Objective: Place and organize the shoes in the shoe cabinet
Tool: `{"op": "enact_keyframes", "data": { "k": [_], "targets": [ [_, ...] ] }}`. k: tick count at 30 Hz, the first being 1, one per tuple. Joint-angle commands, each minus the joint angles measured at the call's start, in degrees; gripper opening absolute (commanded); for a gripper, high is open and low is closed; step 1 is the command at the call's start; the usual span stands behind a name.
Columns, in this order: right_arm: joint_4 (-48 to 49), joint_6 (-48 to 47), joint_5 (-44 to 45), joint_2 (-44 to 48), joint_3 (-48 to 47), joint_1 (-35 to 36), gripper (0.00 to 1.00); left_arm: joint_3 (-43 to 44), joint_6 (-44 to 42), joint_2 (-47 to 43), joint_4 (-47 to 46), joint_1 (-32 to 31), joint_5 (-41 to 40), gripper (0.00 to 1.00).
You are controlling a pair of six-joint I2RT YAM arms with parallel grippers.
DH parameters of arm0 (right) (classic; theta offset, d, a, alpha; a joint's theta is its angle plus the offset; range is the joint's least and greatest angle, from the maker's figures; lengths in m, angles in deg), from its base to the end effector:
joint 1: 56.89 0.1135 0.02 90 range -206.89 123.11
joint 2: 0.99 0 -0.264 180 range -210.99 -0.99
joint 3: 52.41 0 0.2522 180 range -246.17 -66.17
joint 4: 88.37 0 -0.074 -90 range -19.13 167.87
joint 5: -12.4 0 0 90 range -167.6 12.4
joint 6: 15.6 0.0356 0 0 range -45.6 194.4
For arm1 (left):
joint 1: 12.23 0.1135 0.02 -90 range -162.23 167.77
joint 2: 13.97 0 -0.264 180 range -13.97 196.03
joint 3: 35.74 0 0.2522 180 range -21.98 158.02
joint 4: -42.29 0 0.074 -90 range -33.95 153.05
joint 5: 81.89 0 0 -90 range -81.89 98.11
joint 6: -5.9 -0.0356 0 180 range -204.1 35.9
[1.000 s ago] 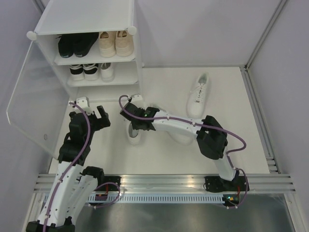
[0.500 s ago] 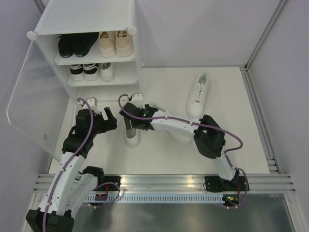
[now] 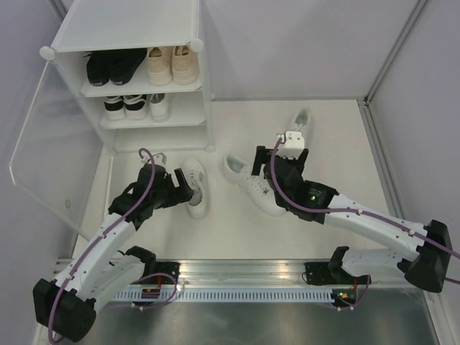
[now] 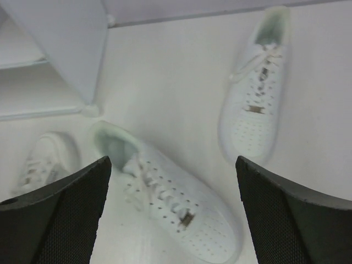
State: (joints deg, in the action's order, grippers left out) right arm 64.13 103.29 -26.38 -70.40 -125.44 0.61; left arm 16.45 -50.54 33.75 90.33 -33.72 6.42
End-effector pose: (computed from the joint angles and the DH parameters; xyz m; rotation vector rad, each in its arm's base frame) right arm 0.1668 0.2102 0.3376 0.0965 1.8278 0.1679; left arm 0.1616 -0.0625 0.2530 -0.2645 2.3590 -0.4395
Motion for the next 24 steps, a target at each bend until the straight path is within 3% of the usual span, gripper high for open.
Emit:
{"op": "enact_keyframes", "data": {
  "k": [1,7,11,15,18,19,20,24],
  "targets": [
    [10.21,-1.99,5.29,4.79,10.29,-2.73,0.98,-0.82,6.86,2.98,-2.11,-3.02,-6.03,0.87],
    [15.41,1.94,3.63,9.99,21.81,-10.11,0.98,-2.39,11.43,11.33,-5.62,-8.2,-12.45,0.61],
    [16.2,3.81,1.78,8.5,23.32,-11.97,0.98,-2.93,13.28,17.82,-7.83,-9.88,-13.86,0.55],
    [15.93,4.16,1.34,6.66,23.05,-12.06,0.98,-3.19,14.43,20.47,-8.09,-10.06,-15.53,0.42],
    [16.46,4.6,1.25,6.21,23.84,-12.14,0.98,-3.1,14.25,19.78,-8.0,-10.06,-16.15,0.25],
    [16.9,4.69,1.16,5.87,24.19,-12.14,0.98,-2.84,14.08,18.64,-7.92,-10.06,-16.15,0.11],
    [16.99,4.69,1.07,5.69,24.2,-12.14,0.98,-2.58,13.55,17.94,-7.57,-10.06,-16.5,0.03],
    [16.81,4.78,1.07,4.72,23.93,-12.14,0.98,1.89,11.71,13.54,-3.19,-10.06,-18.52,0.02]
  ]
}}
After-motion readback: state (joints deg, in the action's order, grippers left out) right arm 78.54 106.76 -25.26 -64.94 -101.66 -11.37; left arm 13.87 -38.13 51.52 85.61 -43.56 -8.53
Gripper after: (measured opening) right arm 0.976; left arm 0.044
